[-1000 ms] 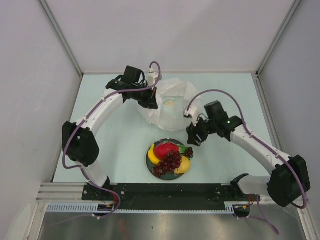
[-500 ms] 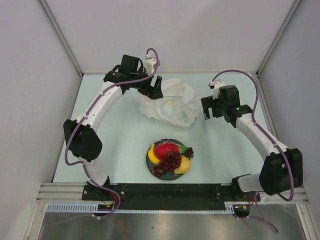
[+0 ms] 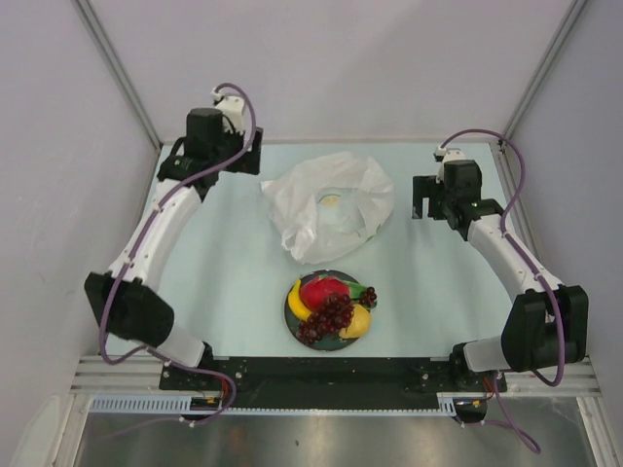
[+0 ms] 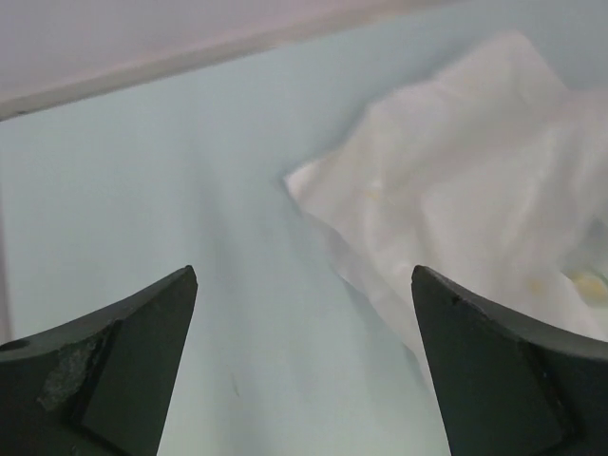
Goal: Take the fake fruits out of the plastic bag
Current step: Reset both arms
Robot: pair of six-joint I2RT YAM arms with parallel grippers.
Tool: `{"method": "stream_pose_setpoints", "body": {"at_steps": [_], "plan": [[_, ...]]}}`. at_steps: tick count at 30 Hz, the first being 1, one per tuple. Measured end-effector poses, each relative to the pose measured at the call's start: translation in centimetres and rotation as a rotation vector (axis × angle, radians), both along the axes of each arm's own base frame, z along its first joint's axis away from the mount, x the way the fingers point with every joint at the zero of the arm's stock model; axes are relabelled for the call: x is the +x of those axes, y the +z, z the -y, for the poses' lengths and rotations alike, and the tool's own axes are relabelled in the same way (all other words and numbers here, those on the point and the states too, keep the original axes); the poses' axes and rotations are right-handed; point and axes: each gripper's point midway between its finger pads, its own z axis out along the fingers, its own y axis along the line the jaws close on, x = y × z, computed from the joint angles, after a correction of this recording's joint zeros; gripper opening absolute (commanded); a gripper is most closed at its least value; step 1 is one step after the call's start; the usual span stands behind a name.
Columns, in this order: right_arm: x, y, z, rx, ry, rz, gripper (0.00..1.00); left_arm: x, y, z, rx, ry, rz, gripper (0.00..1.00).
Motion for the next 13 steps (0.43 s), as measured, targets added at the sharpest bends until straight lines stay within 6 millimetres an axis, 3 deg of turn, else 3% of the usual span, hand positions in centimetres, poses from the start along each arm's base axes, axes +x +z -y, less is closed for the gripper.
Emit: {"method": "stream_pose_setpoints", "body": {"at_steps": [2, 6, 13], "plan": [[0.0, 0.1, 0.0, 0.005, -0.004, 0.001, 1.0, -0.9, 0.3, -3.3, 0.034, 0.149, 0.068, 1.0], [0.2, 0.3, -0.2, 0.016, -0.001, 0.007, 1.0, -3.1, -0.8, -6.6, 0.074, 0.297, 0.147, 1.0], [0.8, 0.7, -0.8, 0.037, 0.019, 0.024, 1.0, -1.5, -2.2, -7.5, 0.063, 0.393, 0.171, 1.0]]}}
